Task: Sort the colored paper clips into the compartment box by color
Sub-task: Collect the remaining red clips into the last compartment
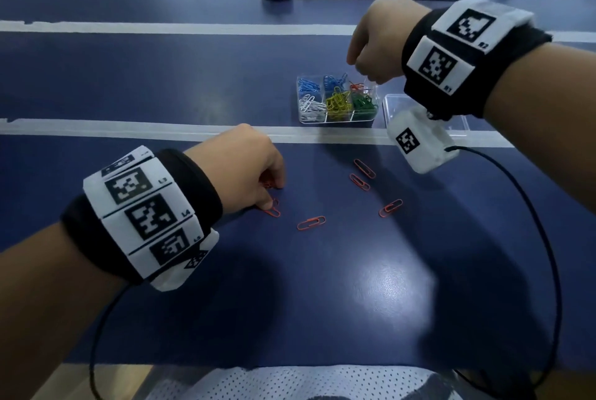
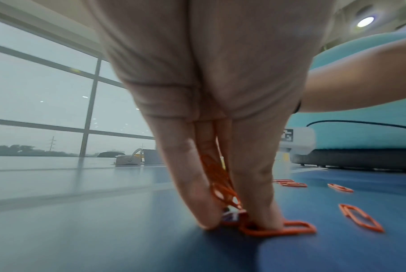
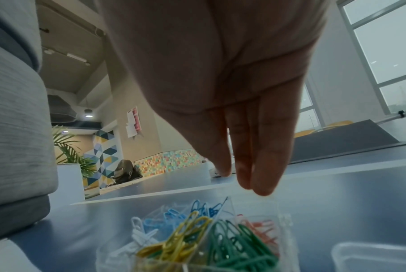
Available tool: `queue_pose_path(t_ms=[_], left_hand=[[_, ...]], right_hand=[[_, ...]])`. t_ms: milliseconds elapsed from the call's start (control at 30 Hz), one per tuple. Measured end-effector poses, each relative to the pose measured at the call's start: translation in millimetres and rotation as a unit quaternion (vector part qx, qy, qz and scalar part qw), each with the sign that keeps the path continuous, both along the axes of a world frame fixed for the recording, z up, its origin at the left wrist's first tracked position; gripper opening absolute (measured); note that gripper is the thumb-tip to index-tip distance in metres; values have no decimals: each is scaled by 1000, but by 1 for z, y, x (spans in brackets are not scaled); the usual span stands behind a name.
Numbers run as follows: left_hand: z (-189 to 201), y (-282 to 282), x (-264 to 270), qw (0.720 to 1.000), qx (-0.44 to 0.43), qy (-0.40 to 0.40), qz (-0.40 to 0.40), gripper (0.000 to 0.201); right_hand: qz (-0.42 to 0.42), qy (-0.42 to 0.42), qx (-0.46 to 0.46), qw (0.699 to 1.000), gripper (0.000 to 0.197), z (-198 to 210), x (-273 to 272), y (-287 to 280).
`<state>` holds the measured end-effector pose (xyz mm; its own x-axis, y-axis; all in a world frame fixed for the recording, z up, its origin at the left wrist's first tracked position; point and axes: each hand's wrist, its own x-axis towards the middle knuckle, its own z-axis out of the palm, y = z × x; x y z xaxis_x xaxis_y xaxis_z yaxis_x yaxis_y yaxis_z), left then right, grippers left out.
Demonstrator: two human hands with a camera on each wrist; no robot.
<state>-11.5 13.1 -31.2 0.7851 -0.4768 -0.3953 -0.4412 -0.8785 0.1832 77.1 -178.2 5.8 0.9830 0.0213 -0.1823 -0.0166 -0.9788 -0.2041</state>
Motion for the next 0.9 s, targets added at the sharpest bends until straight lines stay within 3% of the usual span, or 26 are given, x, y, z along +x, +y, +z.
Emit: queue_pose_path(t_ms=[100, 267, 367, 433, 533, 700, 900], left_hand=[[2, 0, -3, 1000, -6, -17, -25, 14], [2, -2, -6, 1000, -9, -10, -22, 12], [-2, -3, -7, 1000, -12, 1, -7, 16], [-4, -3, -6, 1000, -23, 14, 7, 19], [-4, -3, -6, 999, -32, 29, 19, 17], [6, -6, 3, 999, -37, 30, 26, 14], [33, -38, 43, 994, -108, -5, 20, 15]], right_hand=[[8, -11, 27, 1000, 27, 6, -11, -4], [71, -8, 23, 997, 21, 2, -49, -8], [111, 39, -9, 993, 13, -9, -74, -7], [121, 75, -37, 989, 20, -15, -87, -6], [140, 87, -72, 984, 29, -23, -93, -4], [142, 55, -69, 986, 23, -30, -91, -6], [149, 90, -41, 984, 23, -35, -91, -7]])
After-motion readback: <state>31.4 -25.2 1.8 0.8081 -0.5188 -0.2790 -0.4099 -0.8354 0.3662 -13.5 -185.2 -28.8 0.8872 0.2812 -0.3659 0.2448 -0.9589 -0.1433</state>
